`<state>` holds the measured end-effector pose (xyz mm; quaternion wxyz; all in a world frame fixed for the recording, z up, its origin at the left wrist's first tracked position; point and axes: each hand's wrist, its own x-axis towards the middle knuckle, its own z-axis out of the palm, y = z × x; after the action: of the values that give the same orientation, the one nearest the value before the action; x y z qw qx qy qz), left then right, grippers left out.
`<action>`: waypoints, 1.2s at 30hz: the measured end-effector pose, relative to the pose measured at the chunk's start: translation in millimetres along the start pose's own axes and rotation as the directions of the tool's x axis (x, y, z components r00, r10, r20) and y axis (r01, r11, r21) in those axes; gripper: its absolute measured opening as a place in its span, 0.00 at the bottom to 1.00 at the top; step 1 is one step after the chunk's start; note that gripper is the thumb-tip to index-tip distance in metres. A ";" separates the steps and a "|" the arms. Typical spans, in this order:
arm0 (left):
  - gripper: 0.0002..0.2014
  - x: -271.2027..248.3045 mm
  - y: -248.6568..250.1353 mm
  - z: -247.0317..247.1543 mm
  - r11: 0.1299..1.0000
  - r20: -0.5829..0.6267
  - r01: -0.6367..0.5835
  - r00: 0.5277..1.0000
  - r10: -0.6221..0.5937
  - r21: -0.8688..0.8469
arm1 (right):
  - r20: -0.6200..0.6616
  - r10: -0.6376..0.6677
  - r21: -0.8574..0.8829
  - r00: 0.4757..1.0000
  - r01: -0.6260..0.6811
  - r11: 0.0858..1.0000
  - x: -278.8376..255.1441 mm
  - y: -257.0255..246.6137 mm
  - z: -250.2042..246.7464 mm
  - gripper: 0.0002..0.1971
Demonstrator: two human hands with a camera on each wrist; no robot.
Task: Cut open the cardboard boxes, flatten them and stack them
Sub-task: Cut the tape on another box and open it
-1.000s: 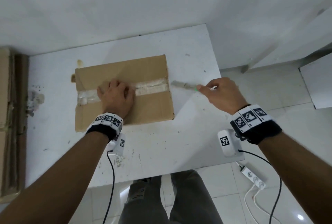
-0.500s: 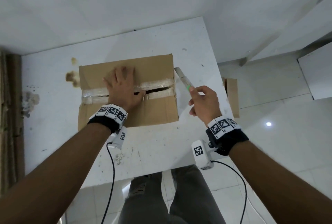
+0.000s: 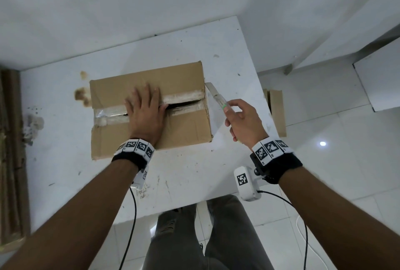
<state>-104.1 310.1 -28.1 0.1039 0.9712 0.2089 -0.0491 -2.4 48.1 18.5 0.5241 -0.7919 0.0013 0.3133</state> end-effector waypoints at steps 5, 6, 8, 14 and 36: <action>0.33 -0.3 0.6 0.9 1.000 -0.014 -0.006 1.000 0.006 -0.028 | 0.013 -0.028 -0.066 1.000 0.029 0.997 -2.3 2.4 -0.5 0.09; 0.33 -0.5 0.5 1.3 0.999 -0.017 -0.006 1.000 0.005 -0.033 | 0.012 -0.039 -0.079 0.999 0.040 0.996 -0.2 0.7 0.5 0.09; 0.33 0.1 -0.2 1.7 0.999 -0.023 -0.008 1.000 0.007 -0.038 | 0.020 -0.075 -0.144 0.997 0.077 0.987 8.5 -8.4 -3.3 0.10; 0.33 1.4 -1.8 6.3 0.995 -0.052 -0.013 0.999 0.008 -0.102 | 0.416 0.011 -0.543 0.909 0.239 0.805 -8.4 -18.6 -42.3 0.09; 0.42 -147.7 -48.1 -21.5 0.051 0.333 0.648 0.456 -0.825 -0.760 | 0.538 -0.317 -0.733 0.781 0.620 0.282 106.3 -156.3 146.0 0.17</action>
<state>-257.1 299.3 4.7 0.4764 0.5476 0.6804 0.1012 62.4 274.5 58.1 0.0940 -0.8509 -0.4737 0.2066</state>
